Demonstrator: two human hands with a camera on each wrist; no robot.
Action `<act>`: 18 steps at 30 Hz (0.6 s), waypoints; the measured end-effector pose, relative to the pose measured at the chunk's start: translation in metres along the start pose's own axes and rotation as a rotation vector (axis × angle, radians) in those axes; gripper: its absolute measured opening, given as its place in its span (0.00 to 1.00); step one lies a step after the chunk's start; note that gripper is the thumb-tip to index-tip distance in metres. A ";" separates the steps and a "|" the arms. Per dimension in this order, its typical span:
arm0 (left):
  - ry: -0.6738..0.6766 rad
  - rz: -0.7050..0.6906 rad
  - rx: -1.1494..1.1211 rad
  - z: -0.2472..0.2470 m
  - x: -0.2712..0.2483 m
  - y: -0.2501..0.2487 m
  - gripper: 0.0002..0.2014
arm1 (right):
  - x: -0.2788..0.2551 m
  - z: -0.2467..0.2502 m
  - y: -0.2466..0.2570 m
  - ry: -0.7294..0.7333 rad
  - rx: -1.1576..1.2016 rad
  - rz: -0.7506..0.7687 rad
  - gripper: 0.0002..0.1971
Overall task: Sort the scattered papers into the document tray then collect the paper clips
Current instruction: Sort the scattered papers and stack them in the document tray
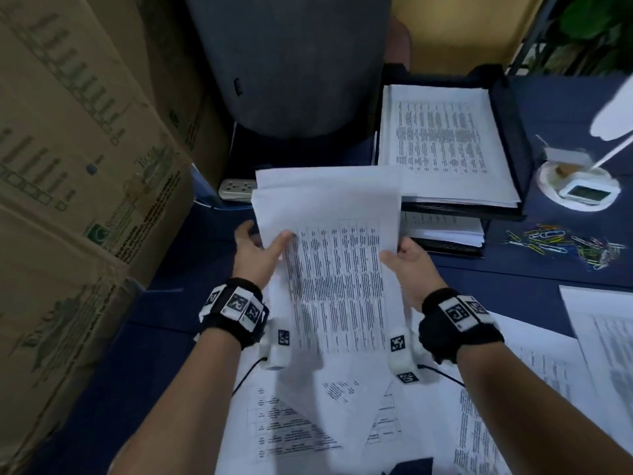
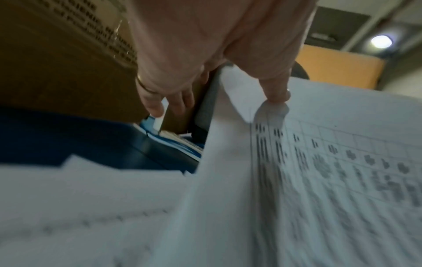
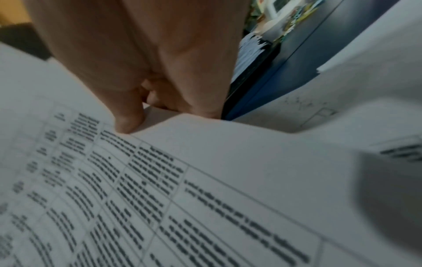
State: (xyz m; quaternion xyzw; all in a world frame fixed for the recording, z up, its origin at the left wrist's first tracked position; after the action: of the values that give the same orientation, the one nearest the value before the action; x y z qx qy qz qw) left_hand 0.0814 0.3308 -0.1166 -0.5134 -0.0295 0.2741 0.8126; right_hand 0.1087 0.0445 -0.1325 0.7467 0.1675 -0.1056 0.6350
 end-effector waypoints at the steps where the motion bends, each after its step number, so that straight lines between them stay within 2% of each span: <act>1: 0.065 -0.003 -0.036 -0.014 -0.006 -0.005 0.32 | -0.002 0.003 0.006 -0.002 0.037 0.019 0.10; 2: 0.105 -0.019 -0.058 -0.024 -0.012 -0.012 0.27 | -0.005 0.005 0.014 -0.004 0.047 0.042 0.11; 4: 0.105 -0.064 -0.085 -0.032 -0.023 -0.028 0.19 | -0.012 0.010 0.030 -0.019 -0.005 0.097 0.12; 8: -0.004 -0.207 -0.178 -0.027 -0.048 -0.072 0.11 | -0.031 0.022 0.067 -0.084 -0.029 0.254 0.11; 10: -0.064 -0.296 -0.244 -0.021 -0.062 -0.095 0.11 | -0.042 0.026 0.086 -0.121 -0.035 0.341 0.13; 13: -0.082 -0.383 -0.338 -0.021 -0.077 -0.119 0.12 | -0.058 0.034 0.109 -0.170 -0.007 0.446 0.19; 16: -0.048 -0.389 -0.356 -0.033 -0.079 -0.124 0.14 | -0.065 0.041 0.114 -0.171 -0.014 0.477 0.13; 18: -0.022 -0.365 -0.317 -0.044 -0.076 -0.118 0.15 | -0.066 0.046 0.111 -0.172 -0.040 0.464 0.15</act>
State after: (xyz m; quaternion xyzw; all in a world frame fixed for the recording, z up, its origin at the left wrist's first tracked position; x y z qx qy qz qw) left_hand 0.0800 0.2204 -0.0192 -0.6176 -0.1735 0.1202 0.7577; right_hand 0.0935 -0.0231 -0.0145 0.7406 -0.0612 -0.0167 0.6690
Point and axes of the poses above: each hand's wrist, its own x-axis towards the middle knuckle, its own z-axis out of the back of the hand, y = z × x, the point moved 10 cm from there along x, towards the middle knuckle, and after that the axes turned 12 degrees about x, right-handed, at the moved point
